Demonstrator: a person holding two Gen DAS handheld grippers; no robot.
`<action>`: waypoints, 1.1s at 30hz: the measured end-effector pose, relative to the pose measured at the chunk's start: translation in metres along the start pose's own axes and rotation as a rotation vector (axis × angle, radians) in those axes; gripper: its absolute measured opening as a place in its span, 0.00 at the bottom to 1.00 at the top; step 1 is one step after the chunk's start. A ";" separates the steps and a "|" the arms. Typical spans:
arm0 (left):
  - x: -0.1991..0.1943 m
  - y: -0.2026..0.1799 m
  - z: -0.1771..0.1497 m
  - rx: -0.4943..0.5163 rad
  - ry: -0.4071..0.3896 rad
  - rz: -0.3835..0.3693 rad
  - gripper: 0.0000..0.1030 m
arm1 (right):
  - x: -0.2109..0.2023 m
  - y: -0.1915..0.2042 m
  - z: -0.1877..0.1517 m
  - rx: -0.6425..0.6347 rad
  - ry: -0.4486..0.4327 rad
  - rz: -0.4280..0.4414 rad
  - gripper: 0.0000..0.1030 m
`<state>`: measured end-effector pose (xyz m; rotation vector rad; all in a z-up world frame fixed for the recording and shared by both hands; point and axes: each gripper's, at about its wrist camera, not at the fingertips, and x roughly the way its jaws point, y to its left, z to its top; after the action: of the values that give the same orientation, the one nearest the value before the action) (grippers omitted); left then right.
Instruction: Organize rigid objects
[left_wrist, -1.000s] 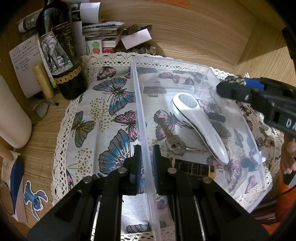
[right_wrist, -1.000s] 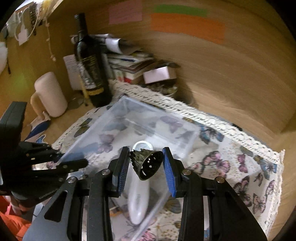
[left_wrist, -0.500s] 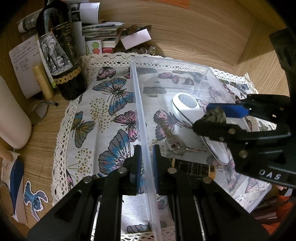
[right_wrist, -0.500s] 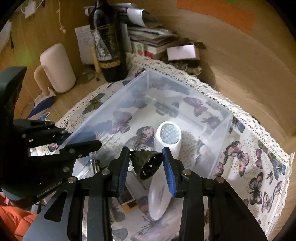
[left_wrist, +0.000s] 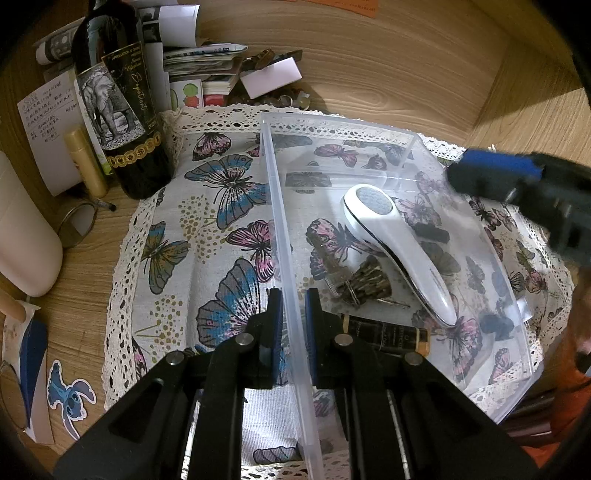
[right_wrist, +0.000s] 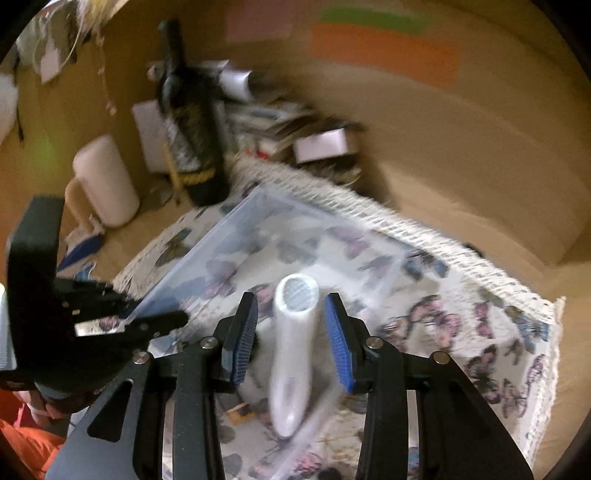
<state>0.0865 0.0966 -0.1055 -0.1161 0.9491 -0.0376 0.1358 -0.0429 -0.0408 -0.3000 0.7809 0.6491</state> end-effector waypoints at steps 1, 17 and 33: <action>0.000 0.001 0.000 0.000 0.000 0.000 0.10 | -0.005 -0.006 0.000 0.011 -0.010 -0.010 0.34; -0.001 0.000 0.000 0.002 -0.001 0.007 0.10 | 0.014 -0.087 -0.038 0.140 0.131 -0.140 0.34; -0.002 0.000 0.000 -0.002 -0.001 0.008 0.10 | 0.069 -0.081 -0.056 0.075 0.268 -0.038 0.34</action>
<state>0.0854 0.0967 -0.1042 -0.1144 0.9490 -0.0289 0.1934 -0.1026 -0.1277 -0.3369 1.0509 0.5486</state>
